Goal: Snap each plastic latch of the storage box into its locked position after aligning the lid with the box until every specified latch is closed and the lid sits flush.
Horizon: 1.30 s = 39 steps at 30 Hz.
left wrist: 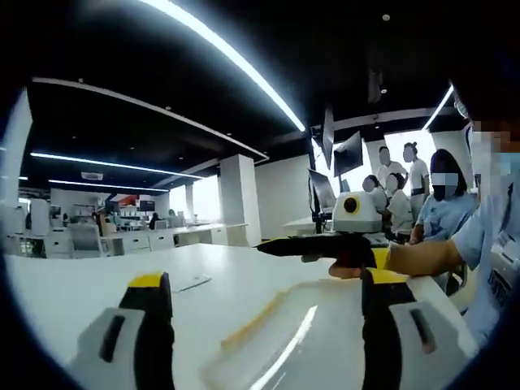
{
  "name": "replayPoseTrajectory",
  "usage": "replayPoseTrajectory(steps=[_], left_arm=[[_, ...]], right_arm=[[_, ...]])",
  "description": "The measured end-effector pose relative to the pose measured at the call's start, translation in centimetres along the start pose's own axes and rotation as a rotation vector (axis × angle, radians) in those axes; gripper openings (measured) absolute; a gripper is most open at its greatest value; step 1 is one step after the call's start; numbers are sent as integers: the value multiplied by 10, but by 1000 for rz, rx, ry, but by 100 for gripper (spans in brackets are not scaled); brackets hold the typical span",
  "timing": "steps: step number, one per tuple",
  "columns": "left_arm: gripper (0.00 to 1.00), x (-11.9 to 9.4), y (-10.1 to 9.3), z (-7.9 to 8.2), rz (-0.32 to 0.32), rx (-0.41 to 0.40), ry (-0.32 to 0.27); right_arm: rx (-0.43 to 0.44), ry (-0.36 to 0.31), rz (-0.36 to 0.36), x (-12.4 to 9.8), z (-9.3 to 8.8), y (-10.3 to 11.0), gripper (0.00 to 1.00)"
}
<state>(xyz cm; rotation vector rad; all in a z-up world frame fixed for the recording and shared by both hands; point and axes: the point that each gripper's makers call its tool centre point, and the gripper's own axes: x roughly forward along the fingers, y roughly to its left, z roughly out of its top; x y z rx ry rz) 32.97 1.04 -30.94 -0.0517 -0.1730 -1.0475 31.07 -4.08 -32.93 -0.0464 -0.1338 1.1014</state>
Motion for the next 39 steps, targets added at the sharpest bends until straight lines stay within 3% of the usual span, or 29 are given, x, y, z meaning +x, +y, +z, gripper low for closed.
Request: replayPoseTrajectory(steps=[6,10,14,17,21,26,32,39], left_arm=[[99,-2,2,7,27,-14,-24],[99,-3,6,10,77,-8,-29],[99,-5,7,13,103,-13,-36],[96,-6,7,8,114,25,6],[96,-5,8,9,134,17,3],[96,-9,8,20,157,31,-16],[97,-17,16,29,204,49,-11],[99,-35,23,52,240,19,-61]], right_arm=[[6,-26,-61,-2,5,-10,100],[-8,-29,-126,-4,10,-20,100],[29,-54,-171,-6,17,-27,100],[53,-82,-185,-8,25,-28,100],[44,-102,-249,-12,35,-35,100],[25,-67,-295,-11,35,-43,100],[40,-91,-337,-16,48,-49,100],[51,-95,-387,-29,55,-51,100]])
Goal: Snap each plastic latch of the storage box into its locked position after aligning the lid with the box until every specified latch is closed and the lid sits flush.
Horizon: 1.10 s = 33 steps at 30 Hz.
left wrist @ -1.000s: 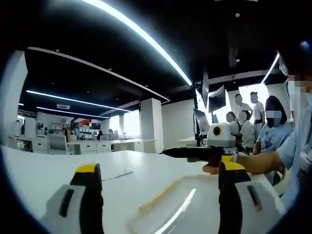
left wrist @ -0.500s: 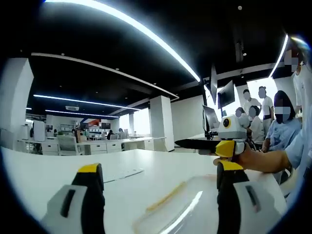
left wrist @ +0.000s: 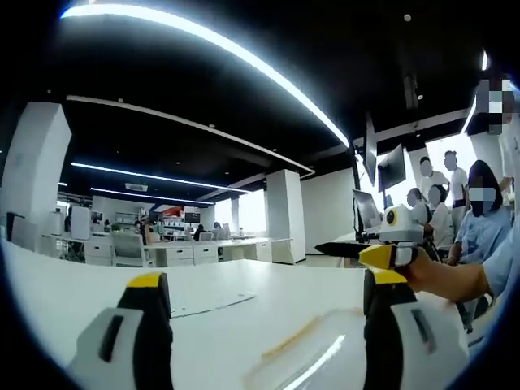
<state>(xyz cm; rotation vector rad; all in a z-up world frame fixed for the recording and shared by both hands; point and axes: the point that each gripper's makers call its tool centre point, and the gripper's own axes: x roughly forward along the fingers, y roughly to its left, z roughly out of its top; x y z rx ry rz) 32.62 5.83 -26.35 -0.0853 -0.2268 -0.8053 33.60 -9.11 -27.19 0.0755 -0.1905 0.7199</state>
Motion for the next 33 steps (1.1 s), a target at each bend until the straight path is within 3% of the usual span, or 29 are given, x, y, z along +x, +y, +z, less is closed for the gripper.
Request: replayPoseTrajectory(steps=[10,13,18,26,33], left_arm=[[98,-22,-16,13,-12,59,23],[98,-31,-26,19,-26,62,8],[98,-42,-36,23,-38,46,-3],[97,-64,-43,22,-34,27,-4],[96,-81,-44,22,-12,27,-13]], right_arm=[[-21,0,-39,-20,14,4,100],[-64,-2,-76,-37,24,4,100],[-64,-19,-128,-65,29,-2,100],[-49,-60,-197,-113,31,-6,100],[-36,-89,-216,-138,32,-1,100]])
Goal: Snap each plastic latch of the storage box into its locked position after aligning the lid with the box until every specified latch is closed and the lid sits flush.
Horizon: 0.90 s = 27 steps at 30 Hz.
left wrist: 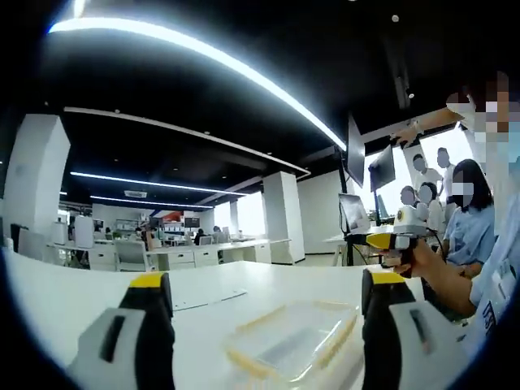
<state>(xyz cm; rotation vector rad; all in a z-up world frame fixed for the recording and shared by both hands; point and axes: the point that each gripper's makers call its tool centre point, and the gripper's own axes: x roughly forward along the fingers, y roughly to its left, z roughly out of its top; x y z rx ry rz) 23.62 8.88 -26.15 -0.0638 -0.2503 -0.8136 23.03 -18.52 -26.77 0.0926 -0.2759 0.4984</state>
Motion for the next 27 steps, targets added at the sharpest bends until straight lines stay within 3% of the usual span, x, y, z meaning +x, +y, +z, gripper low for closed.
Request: replayPoseTrajectory(steps=[5,13,18,27], left_arm=[[96,-10,-6,-4,0,-17,4],[95,-23,-17,-4,12,1,-2],[94,-33,-23,-5,16,-8,-13],[94,-44,-19,-9,30,-40,-34]], right_arm=[[5,-26,-19,-17,6,-3,100],[19,-5,-44,-33,-6,-11,100],[32,-19,-54,-42,-4,-13,100],[20,-31,-56,-58,-4,-9,100]])
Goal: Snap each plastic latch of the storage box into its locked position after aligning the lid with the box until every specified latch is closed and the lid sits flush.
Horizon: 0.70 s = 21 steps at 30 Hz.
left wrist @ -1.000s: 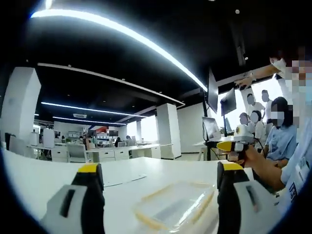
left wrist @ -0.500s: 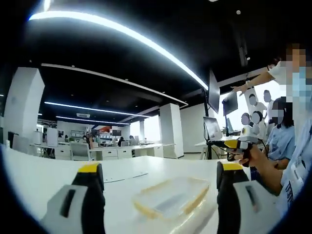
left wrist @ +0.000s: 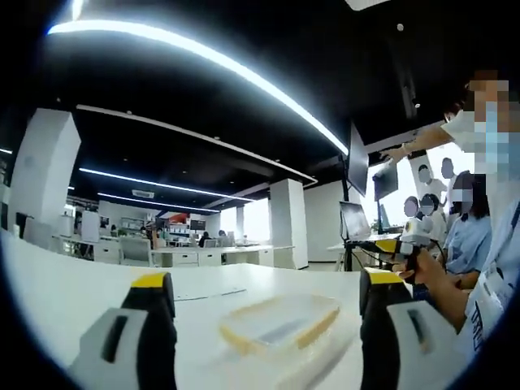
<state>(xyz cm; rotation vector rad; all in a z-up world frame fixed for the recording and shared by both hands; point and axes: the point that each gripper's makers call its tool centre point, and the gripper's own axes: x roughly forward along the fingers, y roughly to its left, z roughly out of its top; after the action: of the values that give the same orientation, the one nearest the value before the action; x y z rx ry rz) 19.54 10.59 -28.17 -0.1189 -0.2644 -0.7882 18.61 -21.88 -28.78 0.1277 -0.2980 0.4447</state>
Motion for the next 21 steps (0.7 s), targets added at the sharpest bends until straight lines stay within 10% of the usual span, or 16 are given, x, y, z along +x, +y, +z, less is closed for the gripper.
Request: replayPoseTrajectory(steps=[21], left_arm=[[94,-20,-12,1,8,1,-26]], right_arm=[[6,-34,22,-26,-2,6,100]])
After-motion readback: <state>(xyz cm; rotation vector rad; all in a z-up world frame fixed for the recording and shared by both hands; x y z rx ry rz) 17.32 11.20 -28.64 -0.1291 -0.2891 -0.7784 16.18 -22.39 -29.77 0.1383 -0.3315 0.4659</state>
